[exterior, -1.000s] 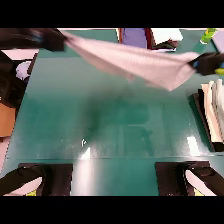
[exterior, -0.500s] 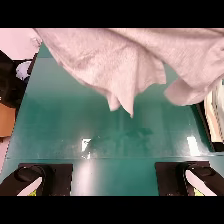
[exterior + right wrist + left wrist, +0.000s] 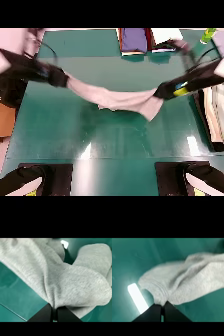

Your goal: Fold the shirts.

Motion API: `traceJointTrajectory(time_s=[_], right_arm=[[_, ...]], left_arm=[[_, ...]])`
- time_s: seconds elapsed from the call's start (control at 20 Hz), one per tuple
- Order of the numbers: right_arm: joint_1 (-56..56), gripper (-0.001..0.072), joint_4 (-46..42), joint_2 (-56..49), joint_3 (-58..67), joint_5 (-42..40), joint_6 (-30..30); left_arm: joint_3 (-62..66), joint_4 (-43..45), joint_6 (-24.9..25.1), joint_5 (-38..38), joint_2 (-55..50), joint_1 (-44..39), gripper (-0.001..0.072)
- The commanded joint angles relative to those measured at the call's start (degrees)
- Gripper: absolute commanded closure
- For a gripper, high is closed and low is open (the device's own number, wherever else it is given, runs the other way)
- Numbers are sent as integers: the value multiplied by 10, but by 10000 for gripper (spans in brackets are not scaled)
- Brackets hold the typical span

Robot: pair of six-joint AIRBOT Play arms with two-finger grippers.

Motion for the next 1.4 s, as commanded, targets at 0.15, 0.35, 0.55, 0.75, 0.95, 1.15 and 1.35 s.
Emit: traceJointTrajectory(time_s=[0.15, 0.35, 0.55, 0.75, 0.95, 1.15, 1.35], right_arm=[[49, 374, 3, -43, -132, -115, 1], [-4, 198, 1, -17, -75, -88, -8], [-121, 198, -50, 49, -99, -55, -11], [-210, 199, -2, 23, -179, -91, -40], [-184, 200, 54, -67, -171, -153, -55], [-137, 200, 53, -164, -107, -161, -53], [-114, 202, 53, -241, -56, -160, -44]], left_arm=[[-163, 66, 0, 73, -51, 0, 685], [-163, 112, -5, 64, -50, 0, 685], [-163, 116, -16, 56, -50, 0, 685], [-163, 101, -40, 69, -50, 0, 685], [-163, 90, -42, 68, -50, 0, 685], [-163, 88, -42, 67, -50, 0, 684], [-163, 88, -41, 65, -50, 0, 684]])
